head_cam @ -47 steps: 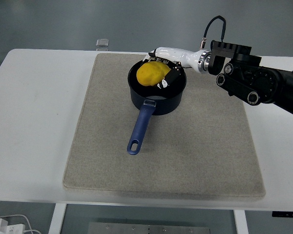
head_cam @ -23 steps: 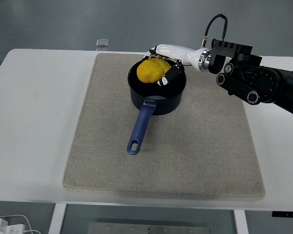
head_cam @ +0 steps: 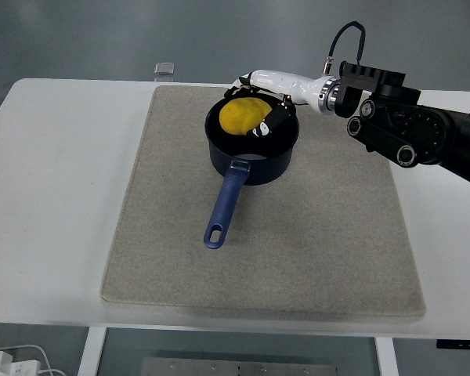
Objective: Put the potato in the blue pot
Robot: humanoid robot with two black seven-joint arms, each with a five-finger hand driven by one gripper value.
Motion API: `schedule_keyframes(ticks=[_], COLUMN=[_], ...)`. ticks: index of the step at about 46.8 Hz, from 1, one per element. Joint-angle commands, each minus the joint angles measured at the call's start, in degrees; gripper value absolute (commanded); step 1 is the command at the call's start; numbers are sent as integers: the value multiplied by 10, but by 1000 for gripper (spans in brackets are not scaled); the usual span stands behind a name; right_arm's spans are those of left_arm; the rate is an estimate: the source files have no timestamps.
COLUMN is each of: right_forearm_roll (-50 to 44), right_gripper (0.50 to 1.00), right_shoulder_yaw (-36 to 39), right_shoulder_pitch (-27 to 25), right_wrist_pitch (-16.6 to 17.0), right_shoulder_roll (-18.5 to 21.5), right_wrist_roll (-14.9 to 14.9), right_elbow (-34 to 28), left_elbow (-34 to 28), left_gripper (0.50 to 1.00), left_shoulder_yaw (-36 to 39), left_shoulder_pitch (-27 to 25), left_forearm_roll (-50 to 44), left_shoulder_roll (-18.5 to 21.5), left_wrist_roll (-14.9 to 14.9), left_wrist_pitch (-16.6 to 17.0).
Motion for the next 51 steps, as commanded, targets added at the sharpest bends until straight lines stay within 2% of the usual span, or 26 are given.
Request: schedule_keyframes(ticks=[1,12,21,31,40,51], right_forearm_roll=[0,2,21,210,396,547], right_gripper=[934,934,934,934,934,934], right_shoulder_yaw=[2,8,18,34,34,37], right_shoulder_pitch=[-1,-1,-2,-6,-41,-86], right_wrist_pitch=[-1,-4,-30,-31,-31,-32], right_shoulder_roll=[0,-5,-34,-74,-95,-105], right_wrist_roll=[0,0,-1,-2,-45,-48], right_elbow=[1,0,0,-11,-55,-61], left_elbow=[0,0,0,0,0,0], left_gripper=[1000,1000,1000,1000,1000,1000], left_shoulder_yaw=[0,0,0,0,0,0], left_shoulder_pitch=[0,0,1,0,0,0], left_forearm_roll=[0,0,0,0,0,0], left_shoulder_roll=[0,0,0,0,0,0], left_wrist_roll=[0,-1,-1,0,0,0], left_wrist_pitch=[0,0,0,0,0,0])
